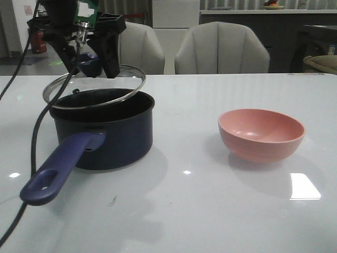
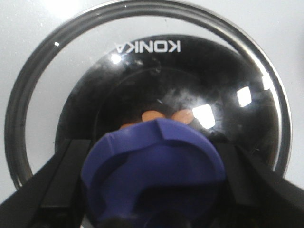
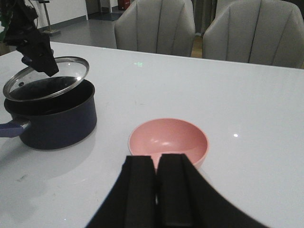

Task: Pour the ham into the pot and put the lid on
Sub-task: 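Carry the glass lid with the left gripper over the saucepan and lower it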

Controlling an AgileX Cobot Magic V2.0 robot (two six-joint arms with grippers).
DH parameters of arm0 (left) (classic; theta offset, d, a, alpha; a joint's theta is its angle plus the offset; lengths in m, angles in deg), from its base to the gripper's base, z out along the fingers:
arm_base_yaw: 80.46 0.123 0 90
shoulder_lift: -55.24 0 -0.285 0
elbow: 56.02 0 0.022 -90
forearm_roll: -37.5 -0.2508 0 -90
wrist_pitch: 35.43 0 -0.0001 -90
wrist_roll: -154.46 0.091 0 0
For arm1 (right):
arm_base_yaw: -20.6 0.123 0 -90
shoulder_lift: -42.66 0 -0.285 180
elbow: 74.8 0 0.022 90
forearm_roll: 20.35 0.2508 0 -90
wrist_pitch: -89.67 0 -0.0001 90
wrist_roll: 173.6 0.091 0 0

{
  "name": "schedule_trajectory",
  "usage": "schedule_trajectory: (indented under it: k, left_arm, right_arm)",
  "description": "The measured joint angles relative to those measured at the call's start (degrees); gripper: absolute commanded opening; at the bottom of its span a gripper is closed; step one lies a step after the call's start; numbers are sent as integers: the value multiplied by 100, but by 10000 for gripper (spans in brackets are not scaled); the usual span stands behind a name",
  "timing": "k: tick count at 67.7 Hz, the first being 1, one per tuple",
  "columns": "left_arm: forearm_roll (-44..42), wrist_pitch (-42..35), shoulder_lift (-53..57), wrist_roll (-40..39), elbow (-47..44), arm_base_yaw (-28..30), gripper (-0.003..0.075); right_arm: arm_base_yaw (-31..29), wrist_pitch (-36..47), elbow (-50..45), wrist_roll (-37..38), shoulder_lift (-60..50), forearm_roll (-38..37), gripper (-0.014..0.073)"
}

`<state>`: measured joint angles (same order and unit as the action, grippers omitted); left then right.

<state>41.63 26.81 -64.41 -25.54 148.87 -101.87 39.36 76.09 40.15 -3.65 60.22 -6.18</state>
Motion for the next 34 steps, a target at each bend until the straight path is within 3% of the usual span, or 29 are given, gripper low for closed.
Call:
schedule_trajectory:
  k: [34]
  left_arm:
    - [386, 111, -99, 224, 13, 0, 260]
  right_arm:
    - [0, 0, 0, 0, 0, 0, 148]
